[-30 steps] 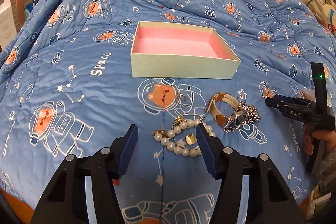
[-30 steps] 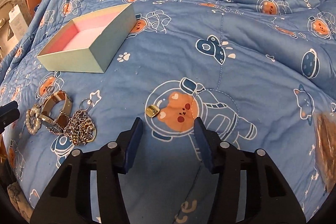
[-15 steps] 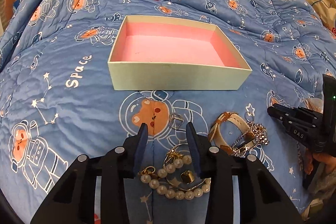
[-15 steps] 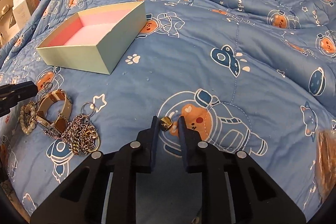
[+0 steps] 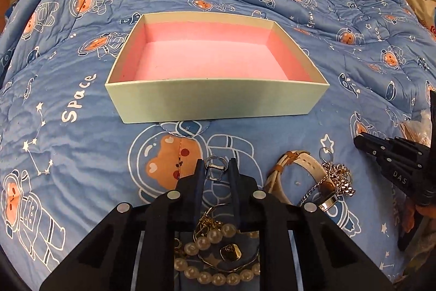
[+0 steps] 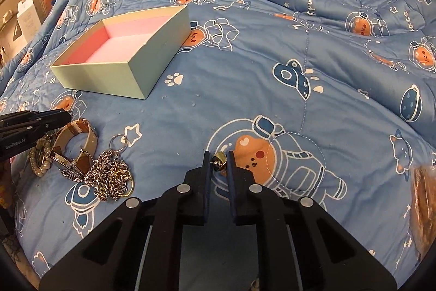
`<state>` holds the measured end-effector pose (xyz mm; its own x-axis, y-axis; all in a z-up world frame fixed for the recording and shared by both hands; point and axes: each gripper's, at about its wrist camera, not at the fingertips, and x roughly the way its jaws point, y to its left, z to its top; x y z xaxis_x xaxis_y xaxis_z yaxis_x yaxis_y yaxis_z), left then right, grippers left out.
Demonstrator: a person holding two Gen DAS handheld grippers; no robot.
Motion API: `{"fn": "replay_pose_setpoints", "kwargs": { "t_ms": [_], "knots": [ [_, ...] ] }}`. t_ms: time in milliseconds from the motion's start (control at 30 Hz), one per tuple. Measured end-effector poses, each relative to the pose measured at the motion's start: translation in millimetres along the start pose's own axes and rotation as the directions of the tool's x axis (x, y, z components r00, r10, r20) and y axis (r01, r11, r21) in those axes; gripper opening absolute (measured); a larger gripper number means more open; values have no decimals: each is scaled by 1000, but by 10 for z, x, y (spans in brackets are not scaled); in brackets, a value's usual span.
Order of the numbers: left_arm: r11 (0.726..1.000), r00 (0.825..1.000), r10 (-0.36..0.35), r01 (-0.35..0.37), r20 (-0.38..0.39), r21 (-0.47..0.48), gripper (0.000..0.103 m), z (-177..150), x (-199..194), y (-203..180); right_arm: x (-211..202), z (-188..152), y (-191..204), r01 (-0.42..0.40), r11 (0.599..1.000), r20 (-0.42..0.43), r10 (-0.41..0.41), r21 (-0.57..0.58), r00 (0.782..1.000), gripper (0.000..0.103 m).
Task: Organize jewelry
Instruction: 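Grasp the silver ring with the left gripper while the right carries the charm into the box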
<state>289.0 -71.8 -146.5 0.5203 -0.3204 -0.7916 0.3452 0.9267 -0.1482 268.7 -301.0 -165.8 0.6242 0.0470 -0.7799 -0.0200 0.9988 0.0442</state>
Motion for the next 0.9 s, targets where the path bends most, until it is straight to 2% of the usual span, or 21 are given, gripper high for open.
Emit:
{"fn": "replay_pose_setpoints", "kwargs": {
  "t_ms": [133,233,400,533,633,700,900],
  "knots": [
    [1000,1000,-12,12,19,-19,17,-4,-102,33,-89,20,38,-27,1000,7,27,-12,1000,11],
    [999,999,-28,29,36,-33,17,9,-220,66,-190,81,115,-101,995,6,101,-12,995,11],
    [997,995,-67,70,73,-41,17,153,-429,115,-352,323,428,-259,964,10,260,-69,966,12],
    [997,992,-73,76,101,-19,17,398,-528,148,-441,640,711,-324,936,30,331,-140,943,12],
    [998,992,-70,69,102,5,17,605,-503,179,-424,876,866,-337,922,33,349,-192,937,12],
    [998,994,-64,64,85,10,17,725,-425,210,-355,1016,943,-323,920,27,337,-220,941,12],
    [996,997,-83,83,-3,-37,17,1020,-80,366,121,1294,1120,-307,915,-76,298,-260,952,12]
  ]
}}
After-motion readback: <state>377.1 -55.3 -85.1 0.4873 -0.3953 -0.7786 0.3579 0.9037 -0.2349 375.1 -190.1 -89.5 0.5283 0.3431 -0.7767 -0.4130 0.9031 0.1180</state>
